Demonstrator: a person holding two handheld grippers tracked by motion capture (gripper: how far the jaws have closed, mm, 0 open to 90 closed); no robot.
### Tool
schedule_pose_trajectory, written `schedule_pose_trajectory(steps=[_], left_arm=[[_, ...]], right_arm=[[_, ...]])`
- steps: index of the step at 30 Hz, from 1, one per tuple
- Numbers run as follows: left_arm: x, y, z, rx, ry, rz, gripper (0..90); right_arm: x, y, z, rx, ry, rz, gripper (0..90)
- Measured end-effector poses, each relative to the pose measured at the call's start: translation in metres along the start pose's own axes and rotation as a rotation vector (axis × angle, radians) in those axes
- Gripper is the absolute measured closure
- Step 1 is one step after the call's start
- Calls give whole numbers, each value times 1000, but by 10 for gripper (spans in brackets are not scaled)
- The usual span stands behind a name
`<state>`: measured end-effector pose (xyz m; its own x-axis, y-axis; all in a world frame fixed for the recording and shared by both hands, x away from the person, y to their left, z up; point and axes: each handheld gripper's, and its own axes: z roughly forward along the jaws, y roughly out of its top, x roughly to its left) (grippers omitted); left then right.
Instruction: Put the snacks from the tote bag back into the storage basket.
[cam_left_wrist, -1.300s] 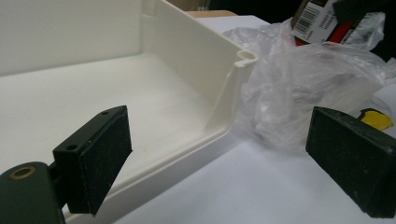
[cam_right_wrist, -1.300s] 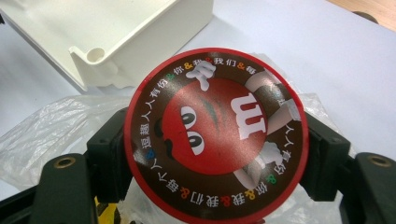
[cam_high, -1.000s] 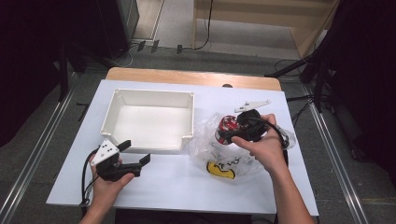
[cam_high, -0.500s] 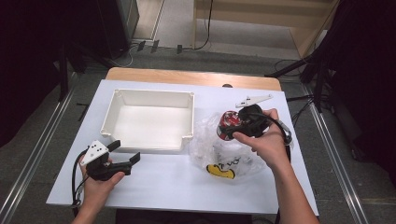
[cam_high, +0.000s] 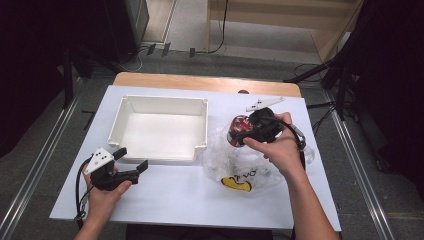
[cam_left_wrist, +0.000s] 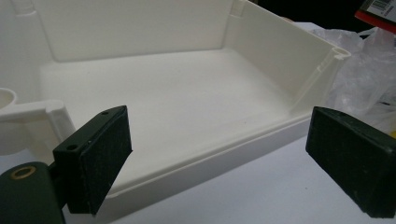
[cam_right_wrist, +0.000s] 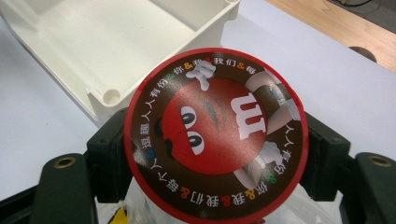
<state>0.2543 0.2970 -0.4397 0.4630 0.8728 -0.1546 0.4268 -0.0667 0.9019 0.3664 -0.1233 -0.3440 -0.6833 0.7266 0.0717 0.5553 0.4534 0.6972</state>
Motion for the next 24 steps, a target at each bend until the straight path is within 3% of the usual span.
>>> schedule_pose_trajectory(steps=[24], left_arm=[[-2, -1, 5, 12, -2, 6, 73]], right_arm=[[13, 21, 21, 10, 18, -41, 267]])
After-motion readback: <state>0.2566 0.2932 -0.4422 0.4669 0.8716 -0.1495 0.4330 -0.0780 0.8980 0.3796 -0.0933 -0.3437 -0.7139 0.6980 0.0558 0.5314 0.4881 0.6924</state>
